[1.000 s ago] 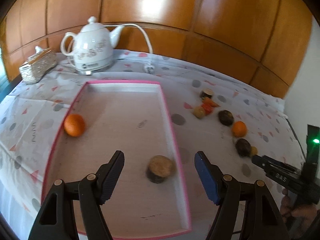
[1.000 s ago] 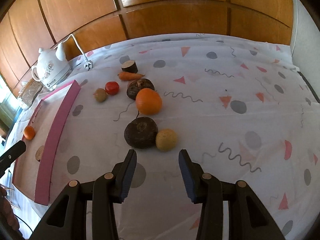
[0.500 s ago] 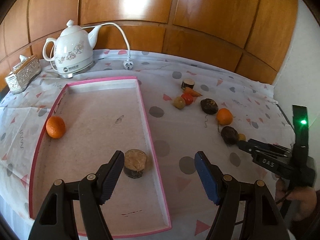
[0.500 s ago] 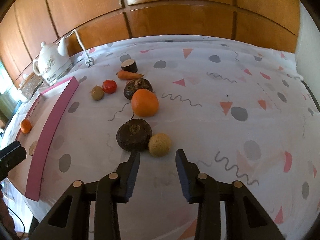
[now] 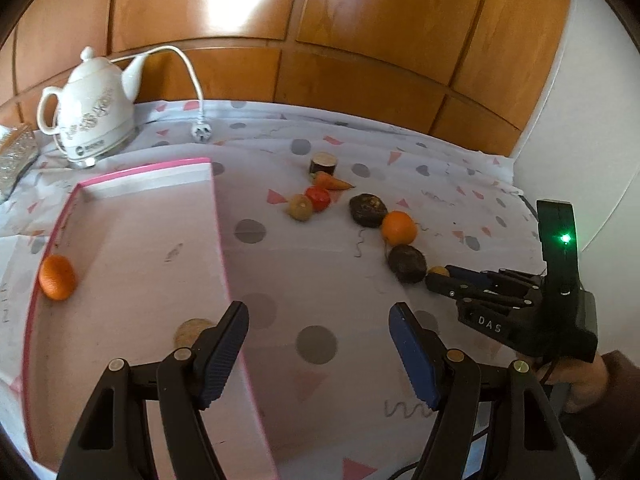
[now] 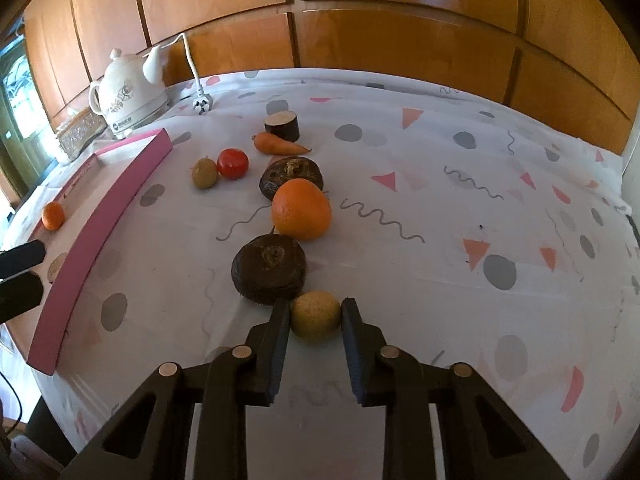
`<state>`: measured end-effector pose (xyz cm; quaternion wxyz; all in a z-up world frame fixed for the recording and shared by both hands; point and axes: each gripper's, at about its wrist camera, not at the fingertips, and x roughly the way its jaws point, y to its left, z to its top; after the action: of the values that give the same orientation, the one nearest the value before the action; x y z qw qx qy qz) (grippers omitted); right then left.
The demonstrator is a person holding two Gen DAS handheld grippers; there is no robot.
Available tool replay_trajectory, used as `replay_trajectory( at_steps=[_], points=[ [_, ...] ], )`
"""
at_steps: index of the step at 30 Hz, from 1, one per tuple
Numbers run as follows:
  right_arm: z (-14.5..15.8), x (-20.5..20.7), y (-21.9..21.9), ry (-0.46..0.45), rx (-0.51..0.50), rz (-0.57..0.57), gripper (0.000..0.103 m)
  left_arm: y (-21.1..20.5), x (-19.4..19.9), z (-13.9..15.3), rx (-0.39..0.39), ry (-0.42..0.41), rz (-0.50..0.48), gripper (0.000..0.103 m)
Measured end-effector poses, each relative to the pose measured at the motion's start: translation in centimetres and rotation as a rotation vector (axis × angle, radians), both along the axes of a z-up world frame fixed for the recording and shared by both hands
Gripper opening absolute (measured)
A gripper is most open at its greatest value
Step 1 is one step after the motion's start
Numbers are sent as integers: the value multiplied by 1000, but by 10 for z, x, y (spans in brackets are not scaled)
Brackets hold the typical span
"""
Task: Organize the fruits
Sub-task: 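Grasp the beige ball with the right tool while the left tool approaches a dark brown root, then grasp the dark brown round root with the left tool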
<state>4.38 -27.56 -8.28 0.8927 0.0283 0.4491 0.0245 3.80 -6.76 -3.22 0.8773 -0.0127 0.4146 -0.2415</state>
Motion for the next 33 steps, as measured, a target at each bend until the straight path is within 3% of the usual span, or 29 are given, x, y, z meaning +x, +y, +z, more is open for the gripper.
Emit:
replay_trajectory(
  at_steps=[11, 19, 27, 33],
  points=[
    [0, -12, -30, -13, -21, -144, 26, -53, 19, -14, 29, 48, -94, 71],
    [-2, -14, -39, -22, 4, -136, 26, -91, 26, -24, 66, 51, -153, 70],
    [-3, -17, -42, -45, 18, -145, 26, -118, 45, -36, 92, 77, -152, 66],
    [-8, -16, -44, -43, 22, -153, 26, -137, 52, -47, 126, 88, -159, 51]
  ],
)
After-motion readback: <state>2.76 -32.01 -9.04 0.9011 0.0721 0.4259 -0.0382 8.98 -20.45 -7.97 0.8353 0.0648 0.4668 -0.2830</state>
